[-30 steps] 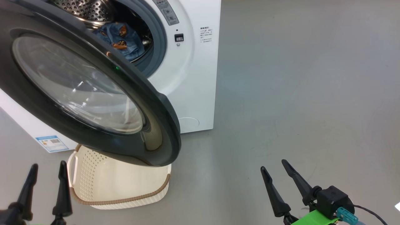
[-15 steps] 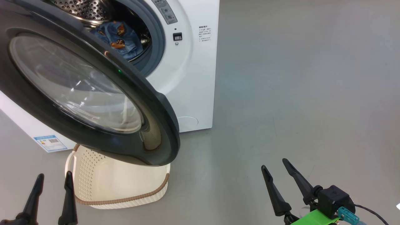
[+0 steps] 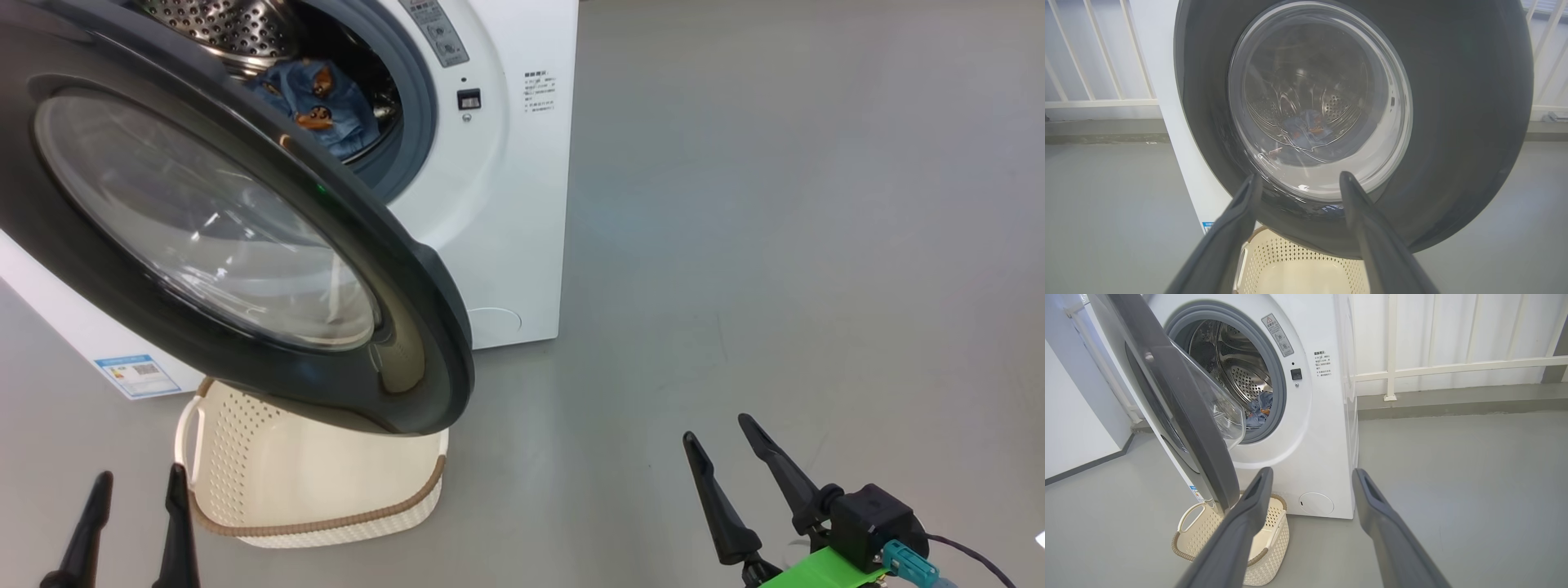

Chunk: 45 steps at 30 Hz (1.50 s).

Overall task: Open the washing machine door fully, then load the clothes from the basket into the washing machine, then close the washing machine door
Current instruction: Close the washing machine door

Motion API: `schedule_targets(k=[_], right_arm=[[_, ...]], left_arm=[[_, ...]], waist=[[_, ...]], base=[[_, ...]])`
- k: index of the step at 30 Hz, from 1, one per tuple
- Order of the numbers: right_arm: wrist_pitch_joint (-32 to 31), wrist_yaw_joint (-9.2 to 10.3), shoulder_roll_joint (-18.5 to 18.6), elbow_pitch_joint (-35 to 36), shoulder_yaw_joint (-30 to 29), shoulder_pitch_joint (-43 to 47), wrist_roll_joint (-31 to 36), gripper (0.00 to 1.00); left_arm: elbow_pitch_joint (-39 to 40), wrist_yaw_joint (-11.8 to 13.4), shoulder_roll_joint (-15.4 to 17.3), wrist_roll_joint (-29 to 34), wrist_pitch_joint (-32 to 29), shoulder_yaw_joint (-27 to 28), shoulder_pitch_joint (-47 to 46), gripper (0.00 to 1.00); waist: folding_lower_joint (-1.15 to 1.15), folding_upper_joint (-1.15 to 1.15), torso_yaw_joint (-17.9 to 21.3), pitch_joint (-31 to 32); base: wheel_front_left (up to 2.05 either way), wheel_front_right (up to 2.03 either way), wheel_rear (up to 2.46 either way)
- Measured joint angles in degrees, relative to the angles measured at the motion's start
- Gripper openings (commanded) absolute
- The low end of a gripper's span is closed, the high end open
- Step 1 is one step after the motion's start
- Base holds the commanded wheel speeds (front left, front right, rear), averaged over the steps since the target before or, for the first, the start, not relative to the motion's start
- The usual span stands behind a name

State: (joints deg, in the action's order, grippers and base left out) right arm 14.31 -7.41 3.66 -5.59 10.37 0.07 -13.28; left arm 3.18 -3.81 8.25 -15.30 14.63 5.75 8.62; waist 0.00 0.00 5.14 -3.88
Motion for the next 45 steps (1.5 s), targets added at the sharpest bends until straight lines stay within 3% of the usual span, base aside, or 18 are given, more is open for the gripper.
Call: schedule_targets(k=[23,24,25,26,27,35,45], right_arm=[[-0.01,0.00,0.09,-0.32,0.14,0.09,0.00,1.00],[0.00,0.00,0.09,-0.34,0.14,0.10,0.00,0.95],[0.00,0.00,0.09,-0.34,0.13,0.14,0.00,0.50],[-0.01,0.00,0.09,-0.34,0.13,0.16,0.00,0.15],[-0.01,0.00,0.09,-0.34,0.09,0.21,0.00,0.00],[-0.01,0.00,-0.04,0.65,-0.48,1.32,0.00,0.00],[0.14,0.00,-0.26,15.71,-0.23,-1.73,-0.01,0.00]], left_arm=[[-1.42,-0.13,-0.67,0.88,0.00,0.36,1.13,1.00],[-1.42,-0.46,-0.70,0.88,0.00,0.36,1.15,1.00],[-1.41,-0.51,-0.74,0.89,0.00,0.37,1.22,1.00],[-1.41,-0.52,-0.78,0.89,0.00,0.37,1.38,1.00],[-1.40,-0.52,-0.89,0.89,0.00,0.38,1.60,1.00],[-1.37,-1.00,-1.64,0.89,0.00,0.55,2.01,1.00],[-1.34,-1.36,-1.91,0.87,0.00,0.92,1.94,1.00]], waist=[[0.00,0.00,-0.29,1.77],[0.00,0.00,-0.30,1.83],[0.00,0.00,-0.31,1.84],[0.00,0.00,-0.31,1.86],[0.00,0.00,-0.31,1.90],[0.00,0.00,-0.13,1.71],[0.00,0.00,-0.16,1.14]], base=[[0.00,0.00,0.00],[0.00,0.00,0.00],[0.00,0.00,0.00],[0.00,0.00,0.00],[0.00,0.00,0.00],[0.00,0.00,0.00],[0.00,0.00,0.00]])
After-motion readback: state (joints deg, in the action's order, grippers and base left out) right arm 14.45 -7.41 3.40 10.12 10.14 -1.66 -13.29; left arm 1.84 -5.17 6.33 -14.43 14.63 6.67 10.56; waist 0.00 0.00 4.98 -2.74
